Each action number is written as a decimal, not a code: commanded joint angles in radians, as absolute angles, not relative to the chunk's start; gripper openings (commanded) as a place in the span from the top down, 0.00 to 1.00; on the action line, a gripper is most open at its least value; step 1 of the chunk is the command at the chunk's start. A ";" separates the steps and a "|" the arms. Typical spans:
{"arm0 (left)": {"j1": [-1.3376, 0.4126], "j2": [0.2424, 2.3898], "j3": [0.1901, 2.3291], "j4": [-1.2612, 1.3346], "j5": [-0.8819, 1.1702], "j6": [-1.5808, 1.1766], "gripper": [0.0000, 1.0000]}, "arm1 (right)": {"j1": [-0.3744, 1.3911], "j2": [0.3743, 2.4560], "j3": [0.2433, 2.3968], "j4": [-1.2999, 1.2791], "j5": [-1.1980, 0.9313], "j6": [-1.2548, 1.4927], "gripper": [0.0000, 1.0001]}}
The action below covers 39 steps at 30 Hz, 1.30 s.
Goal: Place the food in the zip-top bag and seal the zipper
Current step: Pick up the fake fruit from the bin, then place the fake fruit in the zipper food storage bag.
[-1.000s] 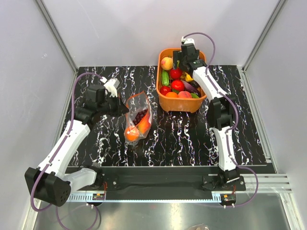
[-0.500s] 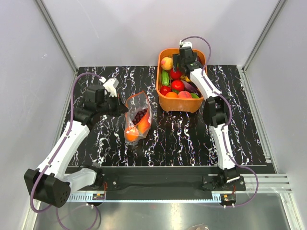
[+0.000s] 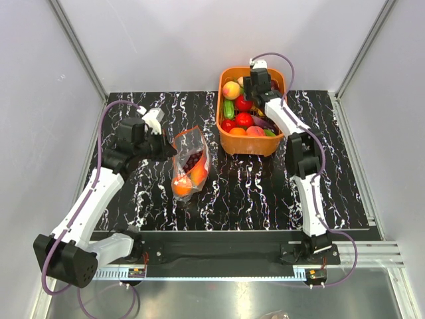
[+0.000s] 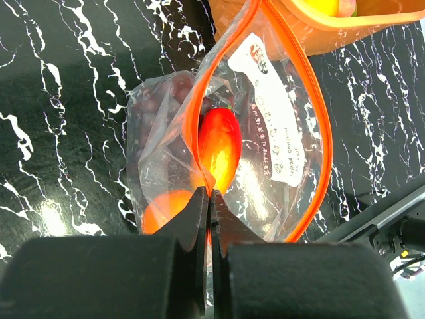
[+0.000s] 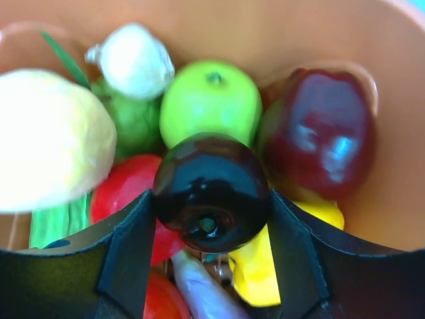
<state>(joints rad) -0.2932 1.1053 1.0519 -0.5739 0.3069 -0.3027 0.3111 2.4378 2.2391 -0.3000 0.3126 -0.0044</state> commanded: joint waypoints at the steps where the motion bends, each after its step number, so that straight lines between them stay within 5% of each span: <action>1: -0.287 1.071 1.049 -0.523 0.291 -0.284 1.00 | 0.307 2.261 2.131 -0.170 0.281 -0.021 0.46; 16: -0.288 1.060 1.045 -0.526 0.282 -0.281 1.00 | 0.383 1.853 1.717 -0.115 0.069 -0.018 0.51; 29: -0.288 1.032 1.031 -0.528 0.268 -0.270 1.00 | 0.695 1.435 1.297 -0.077 -0.210 -0.037 0.54; 39: -0.288 1.023 1.028 -0.525 0.288 -0.276 1.00 | 0.907 1.377 1.262 -0.135 -0.193 -0.048 0.54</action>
